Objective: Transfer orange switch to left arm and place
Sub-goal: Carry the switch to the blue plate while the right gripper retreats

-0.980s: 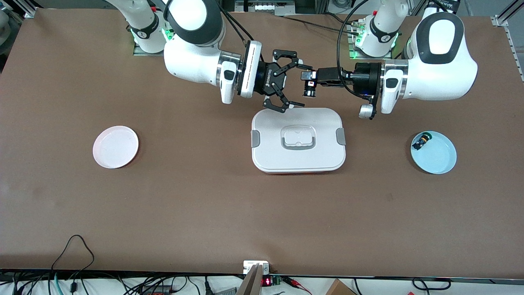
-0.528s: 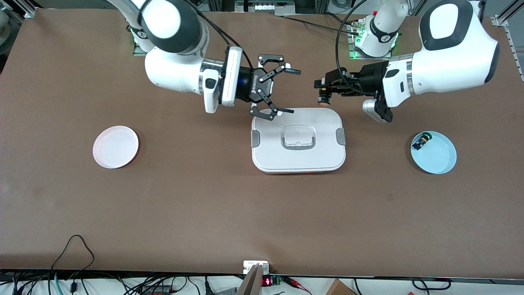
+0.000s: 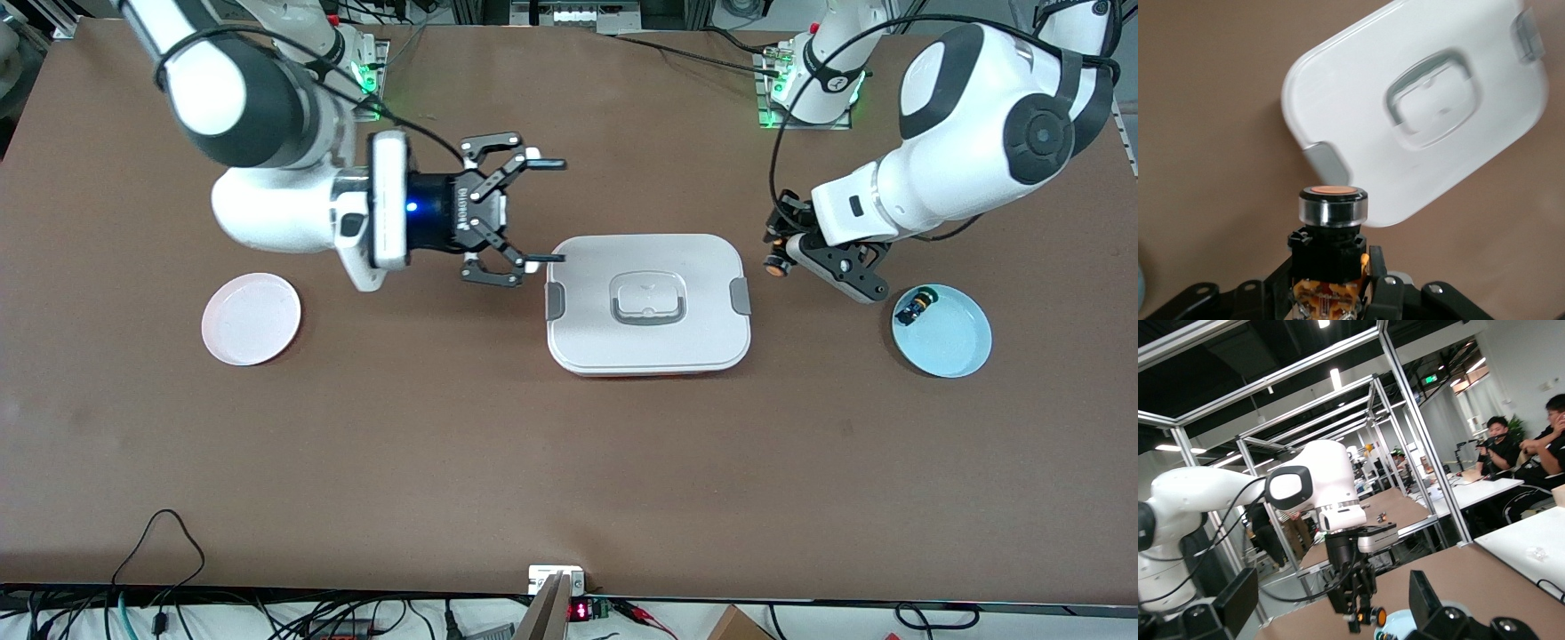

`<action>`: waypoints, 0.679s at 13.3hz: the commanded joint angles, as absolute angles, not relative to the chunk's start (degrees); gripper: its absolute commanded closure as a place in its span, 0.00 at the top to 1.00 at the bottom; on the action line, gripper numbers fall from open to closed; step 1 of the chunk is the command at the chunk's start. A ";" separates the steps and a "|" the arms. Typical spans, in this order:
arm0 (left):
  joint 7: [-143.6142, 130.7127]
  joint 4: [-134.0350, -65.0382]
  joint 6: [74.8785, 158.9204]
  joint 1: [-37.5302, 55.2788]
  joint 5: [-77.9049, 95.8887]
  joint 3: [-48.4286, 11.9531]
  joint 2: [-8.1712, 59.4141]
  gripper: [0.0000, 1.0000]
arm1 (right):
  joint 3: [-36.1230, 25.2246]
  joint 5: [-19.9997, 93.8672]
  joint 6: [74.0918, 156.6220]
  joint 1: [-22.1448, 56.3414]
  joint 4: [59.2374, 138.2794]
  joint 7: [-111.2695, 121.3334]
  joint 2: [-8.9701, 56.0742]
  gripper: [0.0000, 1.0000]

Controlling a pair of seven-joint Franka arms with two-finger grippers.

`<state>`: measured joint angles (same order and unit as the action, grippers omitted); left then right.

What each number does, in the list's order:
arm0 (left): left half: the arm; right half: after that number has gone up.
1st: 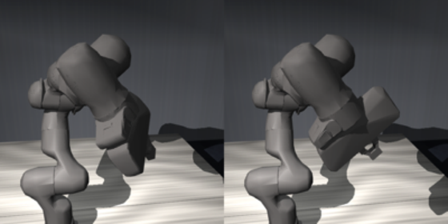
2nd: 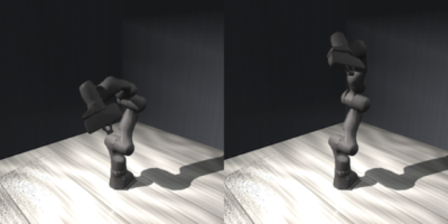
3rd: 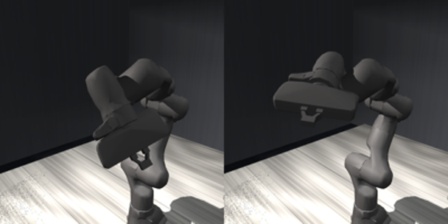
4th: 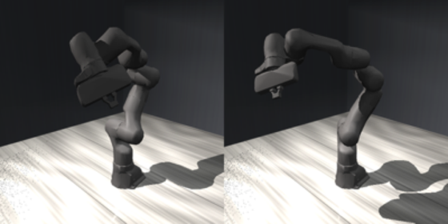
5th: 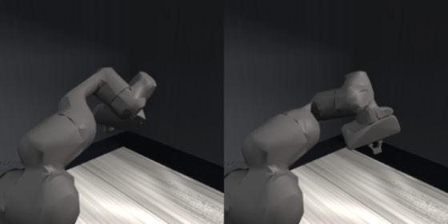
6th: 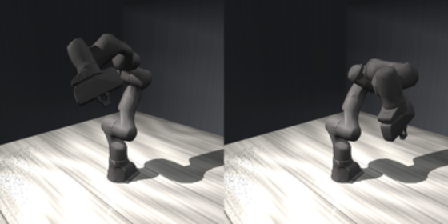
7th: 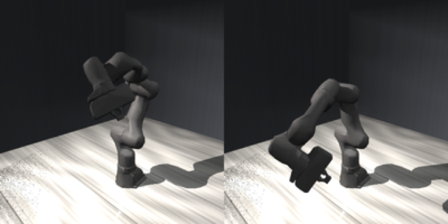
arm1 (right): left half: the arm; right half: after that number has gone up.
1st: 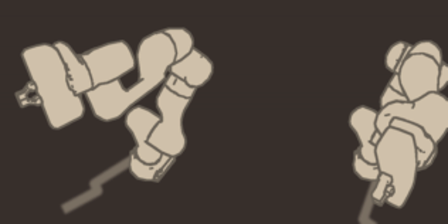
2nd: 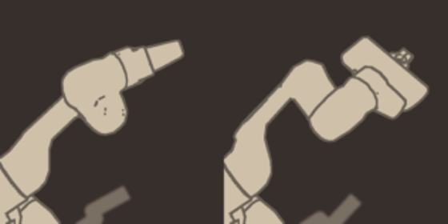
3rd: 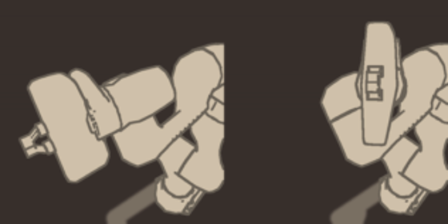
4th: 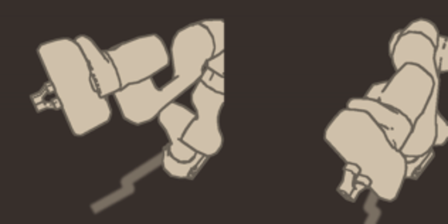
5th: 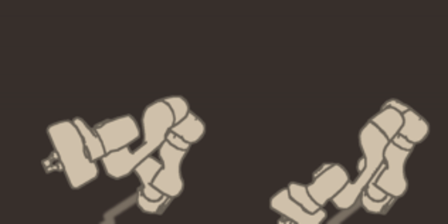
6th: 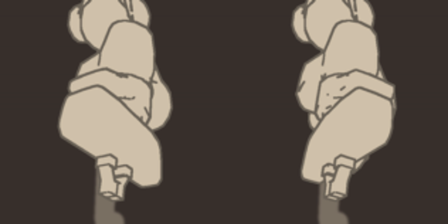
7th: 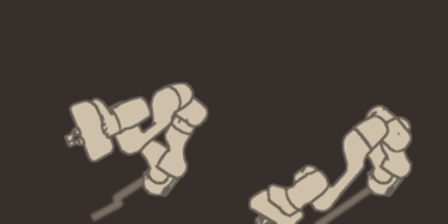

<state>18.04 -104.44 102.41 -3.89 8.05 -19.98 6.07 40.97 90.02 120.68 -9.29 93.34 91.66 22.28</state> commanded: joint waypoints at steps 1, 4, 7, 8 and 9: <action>26.86 -103.62 102.48 -3.25 -2.08 -20.30 7.82 0.20 | 41.75 81.33 111.48 -16.85 93.60 85.18 21.62 1.00; 36.78 -109.04 110.44 -4.65 -5.71 -20.22 8.96 0.20 | 41.66 73.60 99.62 -25.37 93.43 84.11 21.45 1.00; 49.70 -114.69 117.94 -10.18 -6.84 -20.13 9.49 0.20 | 41.66 66.89 91.18 -33.46 93.34 84.81 19.96 1.00; 52.36 -115.31 118.21 -11.76 -9.38 -20.13 9.58 0.20 | 41.49 66.36 88.10 -35.40 93.34 84.90 19.26 1.00; 54.04 -115.75 118.21 -13.52 -12.97 -20.21 9.58 0.20 | 41.05 65.84 85.72 -37.60 93.34 84.90 18.81 1.00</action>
